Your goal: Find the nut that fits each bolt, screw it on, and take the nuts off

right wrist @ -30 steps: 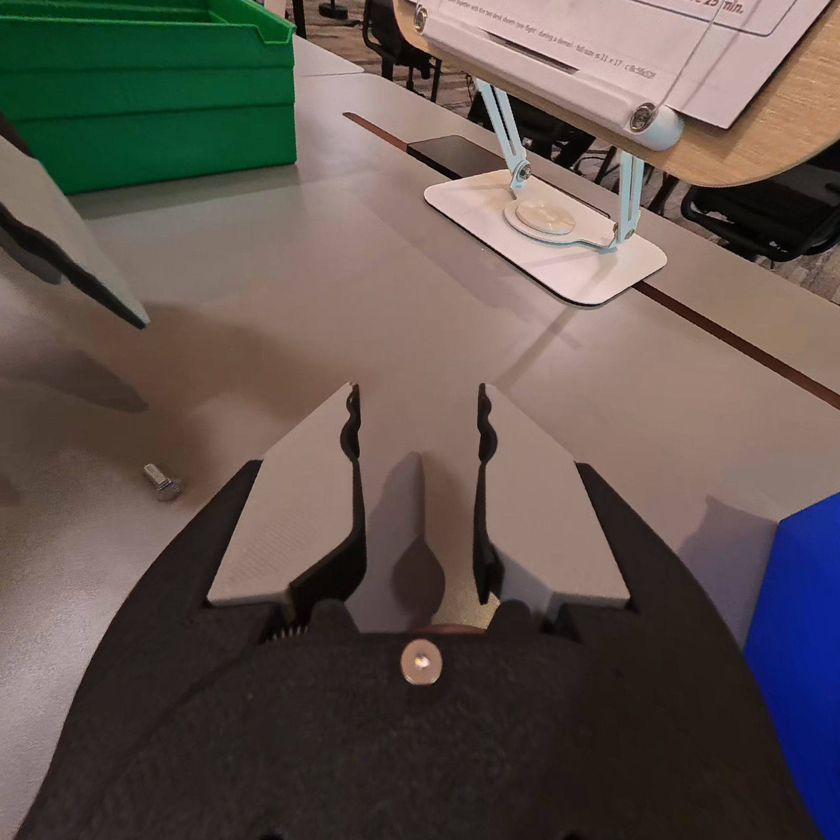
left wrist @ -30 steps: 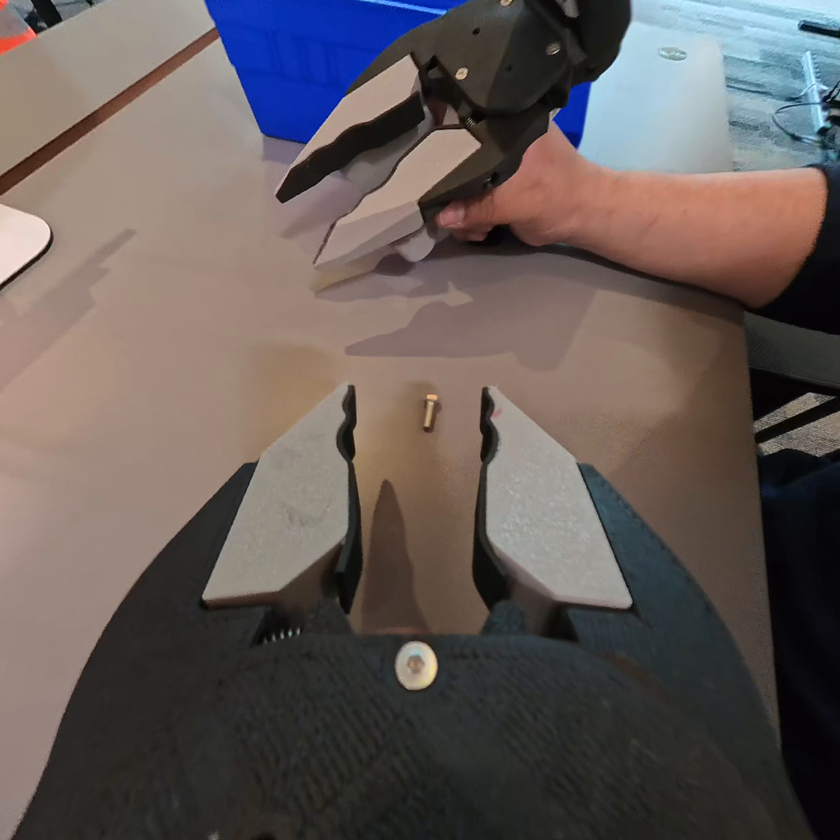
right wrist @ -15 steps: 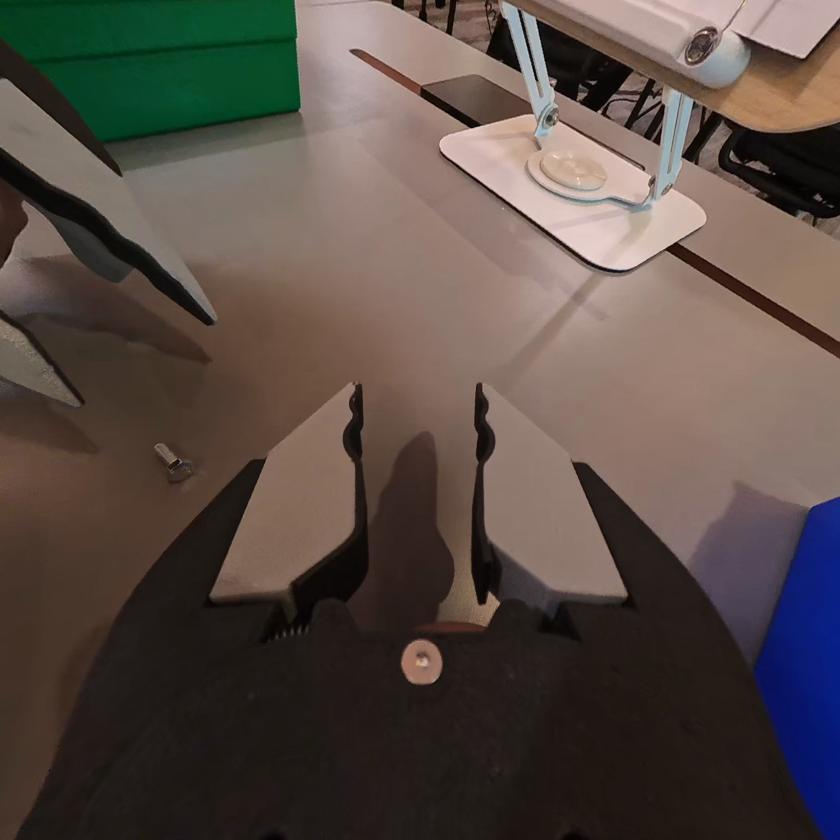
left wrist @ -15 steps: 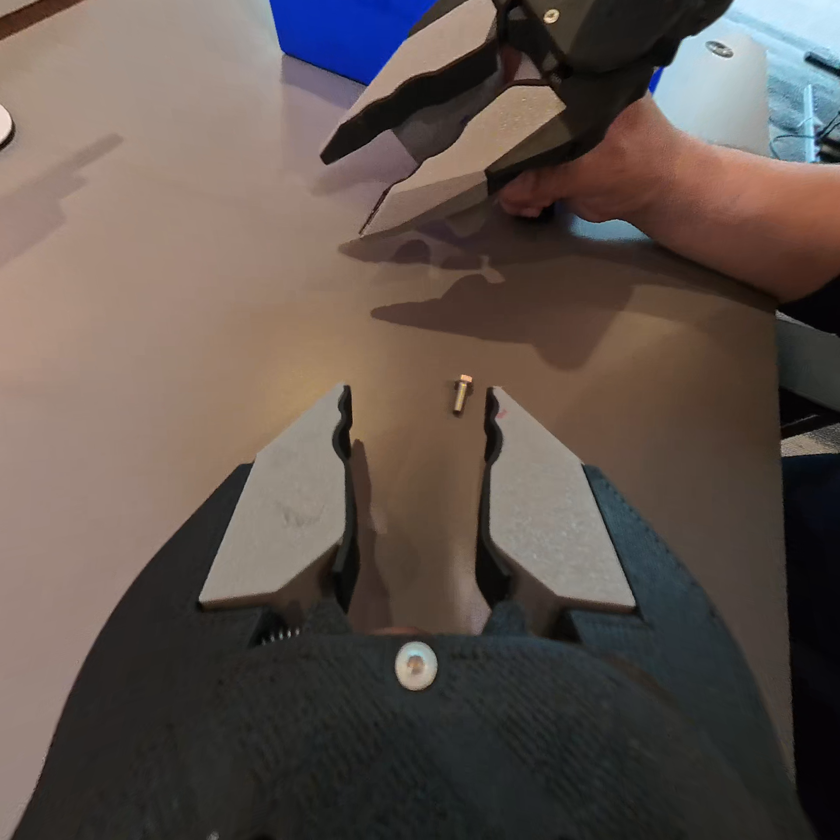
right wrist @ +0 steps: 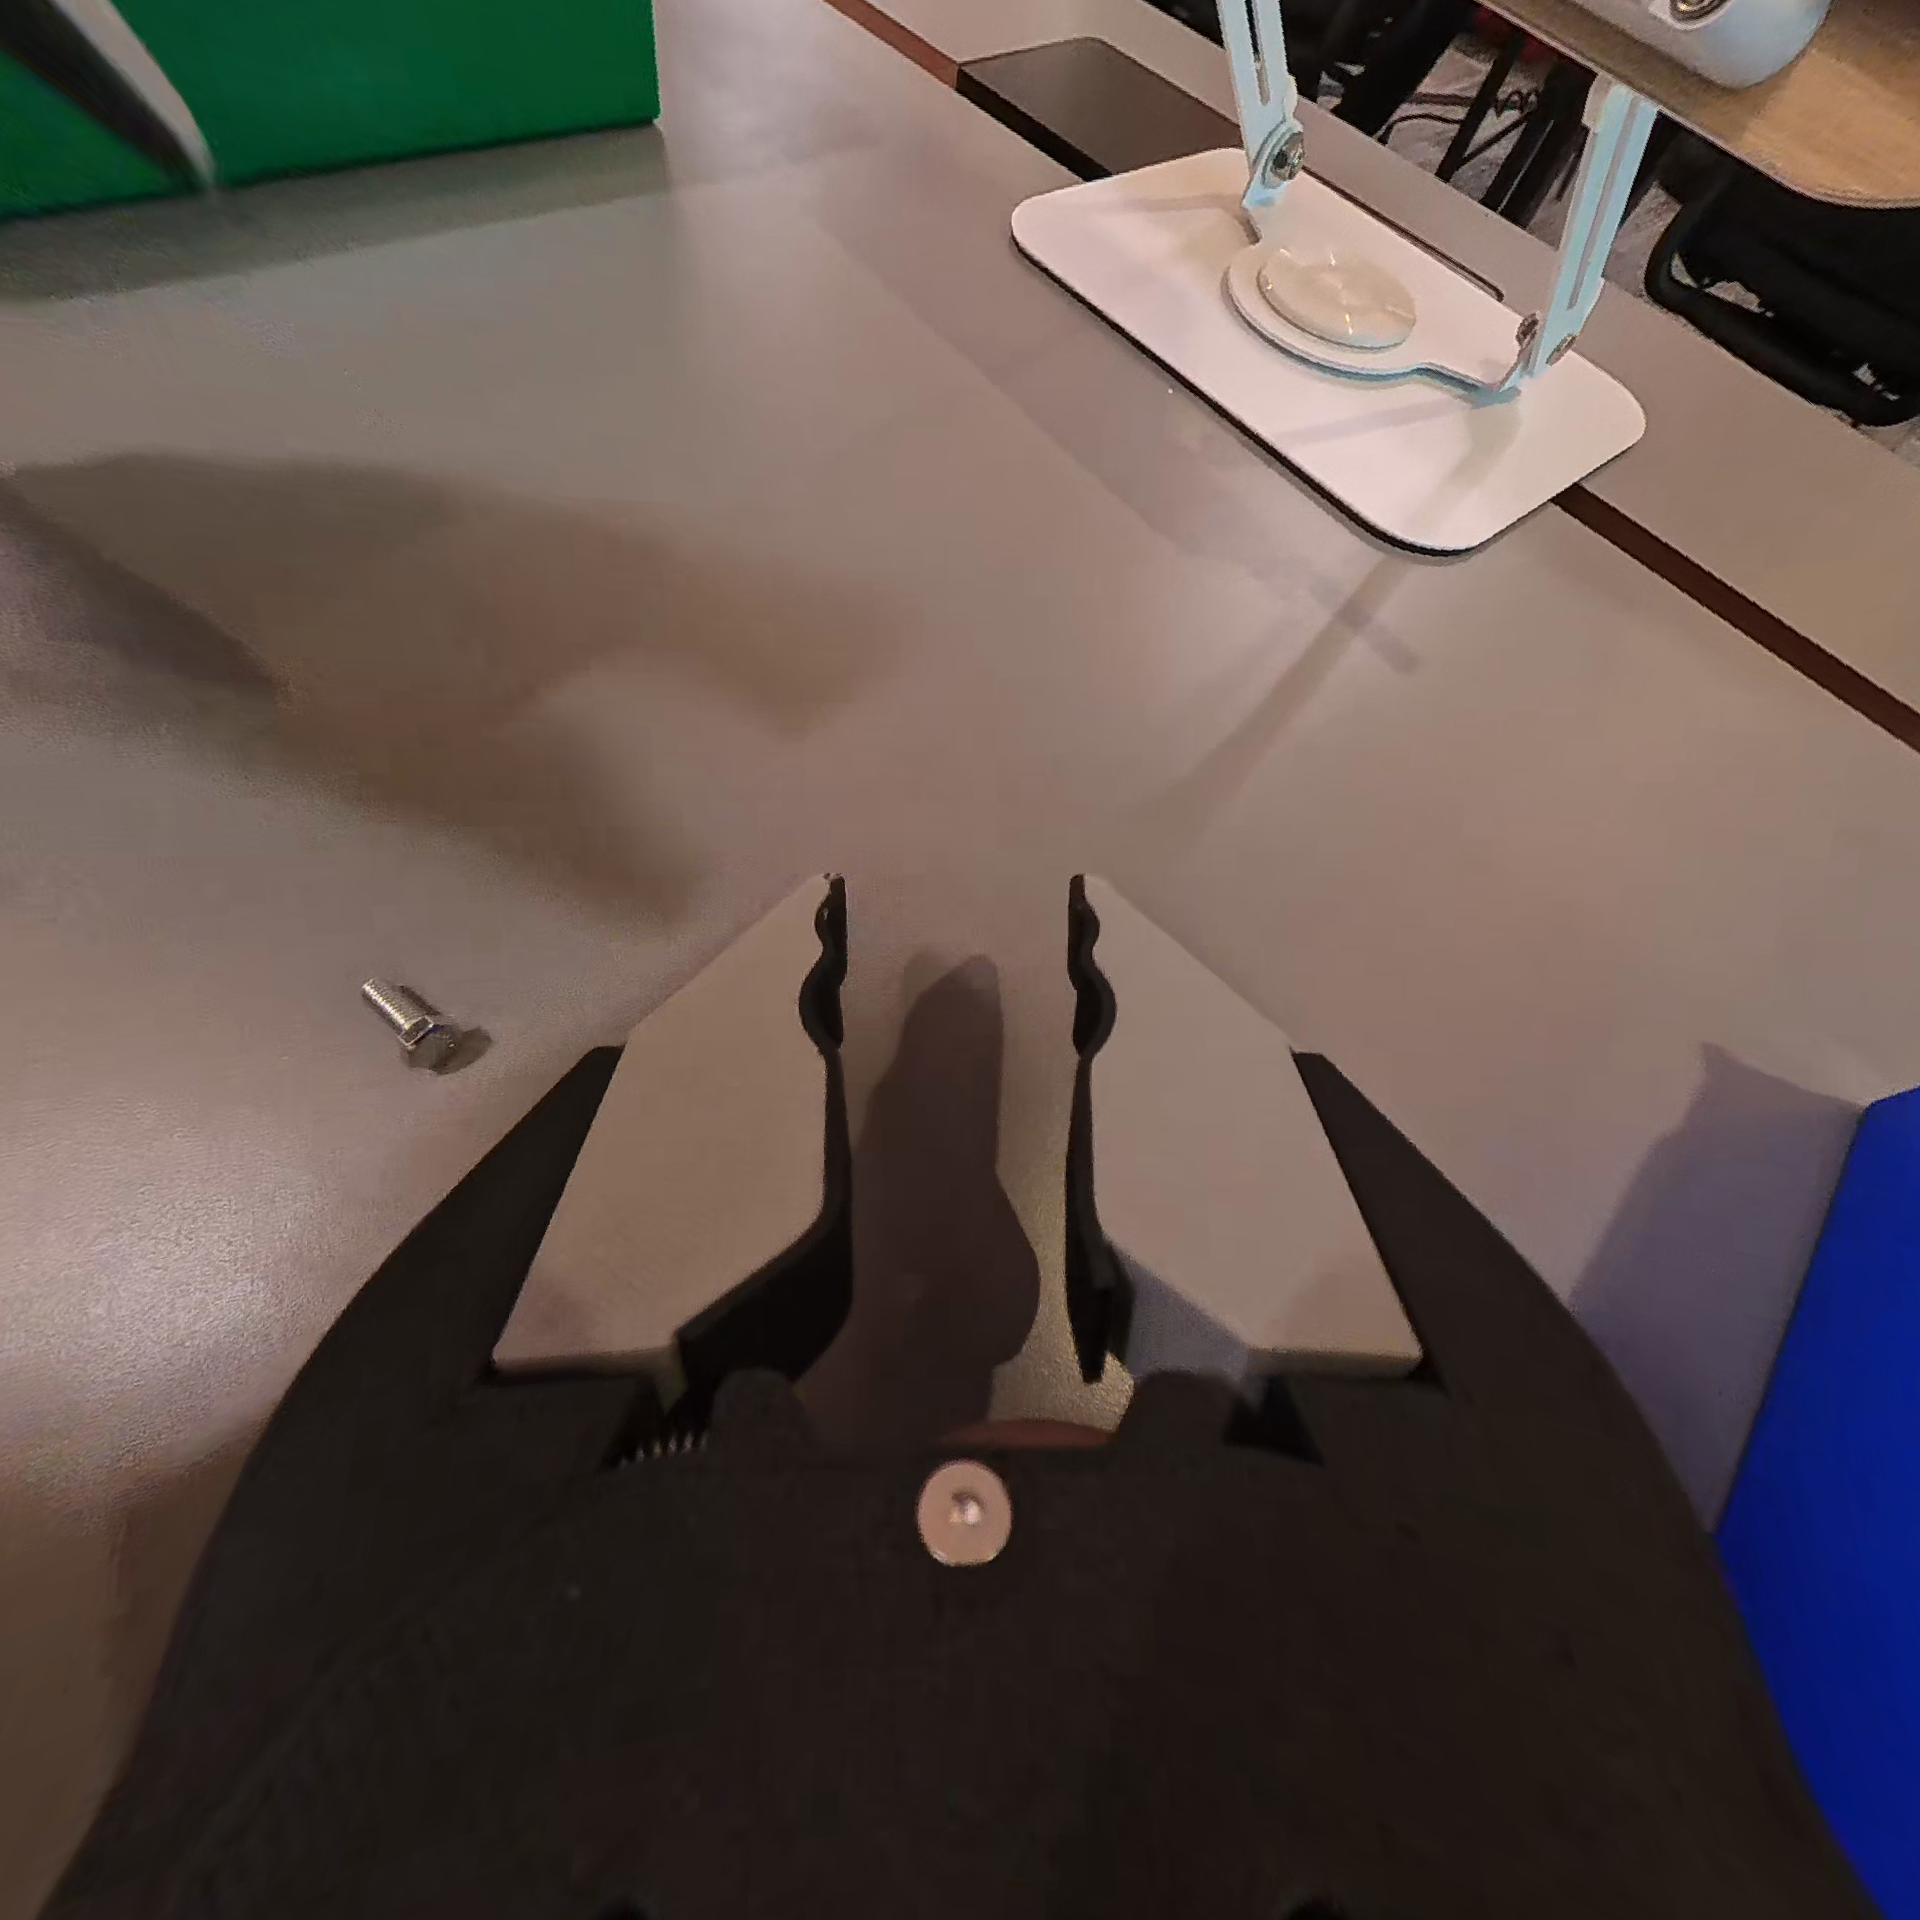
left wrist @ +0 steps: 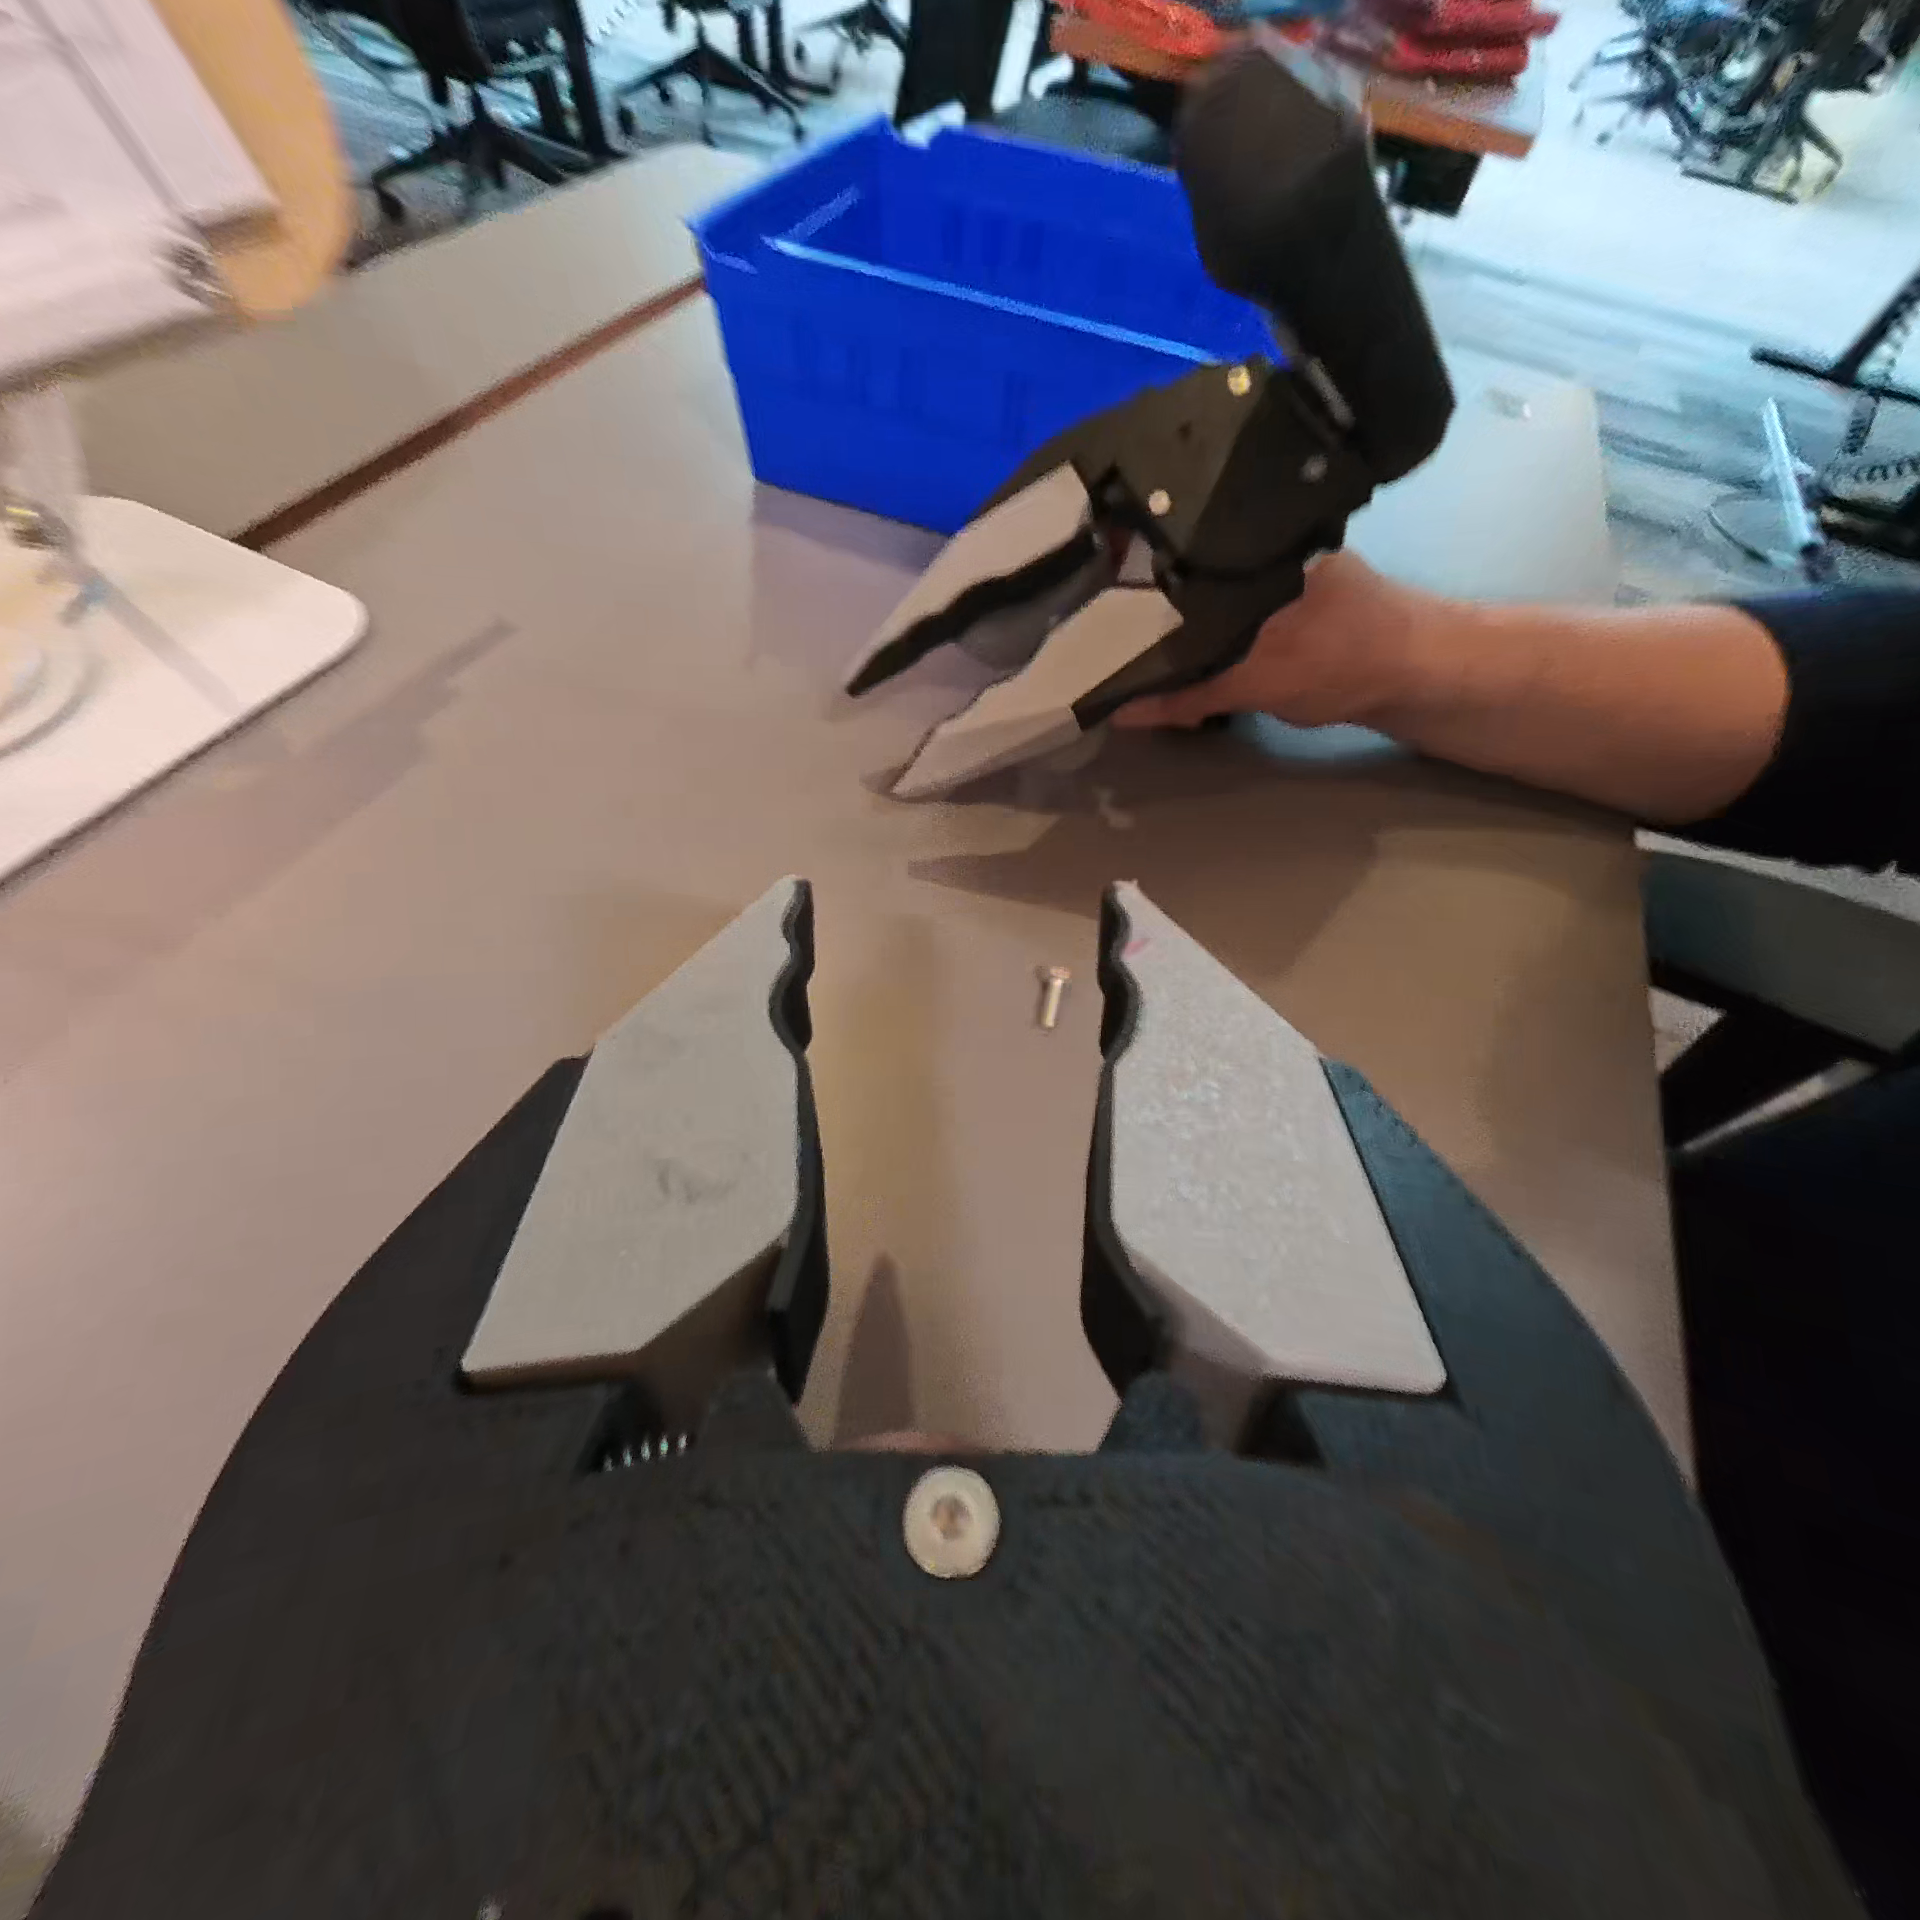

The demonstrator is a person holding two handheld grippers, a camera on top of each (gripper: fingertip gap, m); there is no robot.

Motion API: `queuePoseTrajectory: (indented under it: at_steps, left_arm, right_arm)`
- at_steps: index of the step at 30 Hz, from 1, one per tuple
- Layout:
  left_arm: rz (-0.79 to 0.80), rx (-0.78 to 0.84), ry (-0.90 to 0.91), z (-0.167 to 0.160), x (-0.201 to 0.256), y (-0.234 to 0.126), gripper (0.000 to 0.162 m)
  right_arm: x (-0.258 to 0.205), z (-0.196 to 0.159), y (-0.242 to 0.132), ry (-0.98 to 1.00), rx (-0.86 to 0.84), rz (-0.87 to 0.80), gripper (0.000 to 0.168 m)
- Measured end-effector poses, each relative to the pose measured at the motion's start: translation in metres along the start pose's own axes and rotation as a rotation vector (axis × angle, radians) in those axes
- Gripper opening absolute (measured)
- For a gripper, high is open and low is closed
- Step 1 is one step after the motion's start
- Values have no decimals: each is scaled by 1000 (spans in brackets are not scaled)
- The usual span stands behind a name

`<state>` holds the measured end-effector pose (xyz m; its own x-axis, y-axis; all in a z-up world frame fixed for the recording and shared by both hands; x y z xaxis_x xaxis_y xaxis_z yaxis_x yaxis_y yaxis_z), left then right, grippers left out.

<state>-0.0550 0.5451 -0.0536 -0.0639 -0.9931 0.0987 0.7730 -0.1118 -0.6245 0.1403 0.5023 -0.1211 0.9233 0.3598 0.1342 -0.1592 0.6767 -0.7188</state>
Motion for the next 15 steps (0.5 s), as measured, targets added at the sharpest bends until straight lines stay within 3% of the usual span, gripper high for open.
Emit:
queuePoseTrajectory:
  at_steps: [4,9,13,15]
  left_arm:
    - [84,73,-15,13,-19,-91,48]
    - [401,-218,-55,-18,-91,-193,41]
    - [368,-524,-290,-84,-163,-210,43]
    - [362,-608,-302,-110,-186,-205,39]
  right_arm:
    - [1,0,-2,11,15,-4,39]
    - [-3,0,1,-21,-10,-15,38]
    - [-5,0,2,-40,-25,-25,38]
    - [-5,0,2,-43,-19,-29,38]
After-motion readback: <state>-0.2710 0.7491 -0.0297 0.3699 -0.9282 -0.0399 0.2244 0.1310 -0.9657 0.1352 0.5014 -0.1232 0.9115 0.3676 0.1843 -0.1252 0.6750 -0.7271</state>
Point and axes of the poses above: each gripper's, where its closed fingertips meet, y out along the fingers, z out of its top, x = y × z across the jaws, the point moved 7 cm from there along -y, back along the fingers, and after that the axes turned 15 degrees about -x, right-handed, at the moved point
